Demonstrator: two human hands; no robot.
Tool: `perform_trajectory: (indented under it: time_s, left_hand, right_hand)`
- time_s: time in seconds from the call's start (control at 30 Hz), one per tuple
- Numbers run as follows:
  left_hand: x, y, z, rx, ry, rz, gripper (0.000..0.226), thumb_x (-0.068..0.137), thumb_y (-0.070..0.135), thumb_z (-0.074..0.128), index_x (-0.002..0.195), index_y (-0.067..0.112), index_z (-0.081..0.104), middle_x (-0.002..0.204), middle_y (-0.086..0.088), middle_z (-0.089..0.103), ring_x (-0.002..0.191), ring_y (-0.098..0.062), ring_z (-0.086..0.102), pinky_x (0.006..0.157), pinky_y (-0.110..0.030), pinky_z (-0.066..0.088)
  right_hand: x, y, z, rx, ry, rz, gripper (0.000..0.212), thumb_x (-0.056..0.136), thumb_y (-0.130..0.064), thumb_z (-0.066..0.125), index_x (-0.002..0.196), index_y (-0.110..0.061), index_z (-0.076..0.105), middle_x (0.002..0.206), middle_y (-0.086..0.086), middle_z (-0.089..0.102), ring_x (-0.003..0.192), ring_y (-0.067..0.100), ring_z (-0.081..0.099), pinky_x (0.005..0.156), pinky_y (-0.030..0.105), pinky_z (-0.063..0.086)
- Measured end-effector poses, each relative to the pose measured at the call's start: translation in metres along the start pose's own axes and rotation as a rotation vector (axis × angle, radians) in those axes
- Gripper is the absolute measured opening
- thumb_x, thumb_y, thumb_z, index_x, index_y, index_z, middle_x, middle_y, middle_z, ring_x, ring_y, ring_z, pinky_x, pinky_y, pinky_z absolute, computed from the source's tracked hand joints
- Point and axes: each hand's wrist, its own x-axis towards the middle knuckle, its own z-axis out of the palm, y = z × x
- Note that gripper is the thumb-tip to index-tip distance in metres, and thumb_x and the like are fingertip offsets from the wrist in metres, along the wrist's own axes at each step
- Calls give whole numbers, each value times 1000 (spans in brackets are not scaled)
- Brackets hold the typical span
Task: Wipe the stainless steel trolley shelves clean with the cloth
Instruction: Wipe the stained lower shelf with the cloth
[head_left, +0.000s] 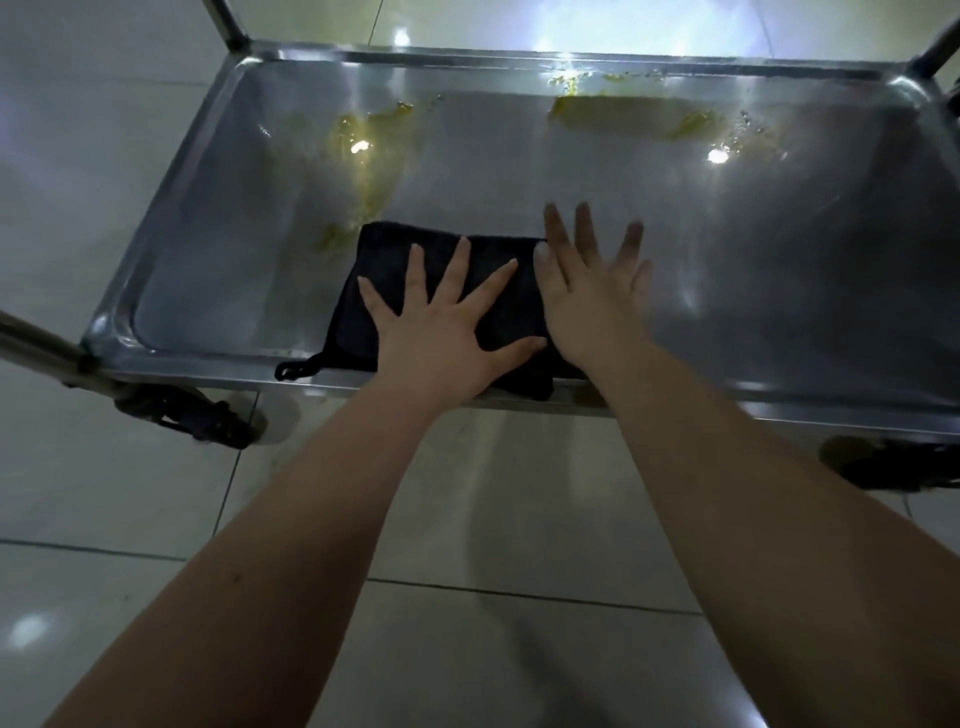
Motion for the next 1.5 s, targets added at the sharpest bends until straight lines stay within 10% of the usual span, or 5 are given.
perform_trajectory:
  time_s: [0.33, 0.77, 1.23, 1.5]
  left_hand:
    - [-1, -95, -23, -12, -73, -187, 88, 65, 96, 18, 144, 64, -4, 162, 16, -14, 148, -28, -20, 109, -72, -12]
    - [-41, -62, -24, -13, -237, -165, 84, 70, 94, 20, 141, 65, -13, 159, 16, -25, 146, -31, -26, 106, -75, -13]
    - [-36, -178, -42, -20, -201, -343, 91, 59, 96, 17, 140, 68, -11, 160, 19, -23, 148, -31, -21, 109, -74, -5]
    - [-15, -76, -26, 9, -191, -130, 87, 69, 95, 22, 143, 63, -13, 160, 14, -24, 146, -37, -24, 105, -78, -5]
  right_hand:
    - [0, 2, 16, -332, -136, -15, 73, 84, -83, 5, 148, -53, -14, 164, -6, -14, 145, 47, -16, 114, 65, -7]
    - [-8, 1, 12, -323, -124, -6, 73, 86, -81, 7, 150, -51, -11, 164, -5, -13, 145, 47, -17, 116, 61, -7]
    - [-7, -4, 15, -346, -120, 5, 73, 85, -81, 8, 150, -52, -8, 164, -6, -11, 145, 47, -14, 116, 61, -6]
    - [-8, -4, 14, -376, -125, 8, 72, 87, -79, 8, 150, -50, -10, 164, -5, -12, 145, 48, -12, 116, 61, -5]
